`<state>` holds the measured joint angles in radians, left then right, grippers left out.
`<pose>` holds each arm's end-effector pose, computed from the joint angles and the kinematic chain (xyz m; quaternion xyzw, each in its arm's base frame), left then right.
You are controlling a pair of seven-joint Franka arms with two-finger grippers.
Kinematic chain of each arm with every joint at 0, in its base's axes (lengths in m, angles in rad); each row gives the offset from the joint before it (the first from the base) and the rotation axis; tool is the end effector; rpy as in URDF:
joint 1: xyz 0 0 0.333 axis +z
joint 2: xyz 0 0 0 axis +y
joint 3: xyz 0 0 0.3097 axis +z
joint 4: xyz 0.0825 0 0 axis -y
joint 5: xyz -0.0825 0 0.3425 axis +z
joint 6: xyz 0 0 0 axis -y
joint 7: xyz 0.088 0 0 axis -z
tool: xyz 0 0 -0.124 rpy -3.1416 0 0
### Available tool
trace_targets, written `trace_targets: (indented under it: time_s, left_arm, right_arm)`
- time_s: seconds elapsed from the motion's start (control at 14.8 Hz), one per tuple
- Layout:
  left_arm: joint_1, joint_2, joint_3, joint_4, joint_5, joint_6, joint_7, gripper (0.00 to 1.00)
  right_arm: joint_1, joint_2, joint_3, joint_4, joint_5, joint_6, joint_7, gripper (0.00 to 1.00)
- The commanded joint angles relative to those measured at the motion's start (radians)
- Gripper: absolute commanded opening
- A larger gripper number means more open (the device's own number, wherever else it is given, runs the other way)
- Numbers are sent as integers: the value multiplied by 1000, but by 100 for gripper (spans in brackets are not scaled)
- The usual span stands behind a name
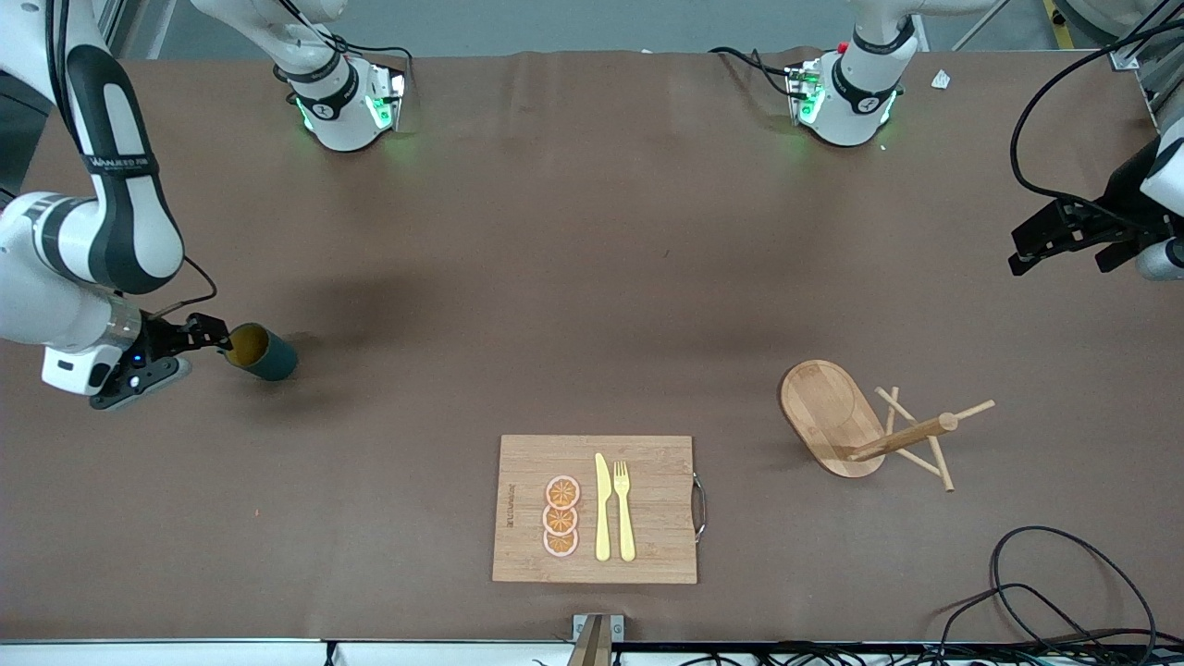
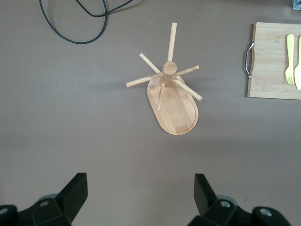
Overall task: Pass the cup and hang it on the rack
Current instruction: 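Reach the right gripper down to the teal mug and grasp it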
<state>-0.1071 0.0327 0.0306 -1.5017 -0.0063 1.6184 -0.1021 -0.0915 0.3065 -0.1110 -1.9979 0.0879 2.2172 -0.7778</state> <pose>0.5283 -0.0415 0.6186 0.9990 0.0128 0.0416 0.0064 0.5485 -0.1065 0.3051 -0.9650 -0.2583 0.0292 0.0350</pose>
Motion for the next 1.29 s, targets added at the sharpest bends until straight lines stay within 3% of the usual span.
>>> trace_targets:
  time_s: [0.0,0.2,0.34,0.54,0.61,0.81,1.22]
  left_arm:
    - [1,4,0,8,-9,8,-5,100]
    - [1,4,0,8,-9,8,-4,100]
    - [1,4,0,8,-9,8,-2,100]
    - [3,4,2,8,-9,8,1,100]
    - [3,4,0,8,-11,8,1,100]
    - [3,4,2,8,-9,8,1,100]
    - [3,4,2,8,-9,8,1,100]
  right_arm:
    - [-27,6,16,-70,26,82,-92,100]
    - [-19,8,19,-160,26,208,-121,97]
    - [-11,25,21,-180,27,243,-121,66]
    - [-11,37,21,-176,35,243,-115,5]
    - [-11,37,19,-174,42,240,-115,0]
    - [-1,36,21,-148,42,222,-109,0]
    - [85,-18,19,-47,42,6,95,0]
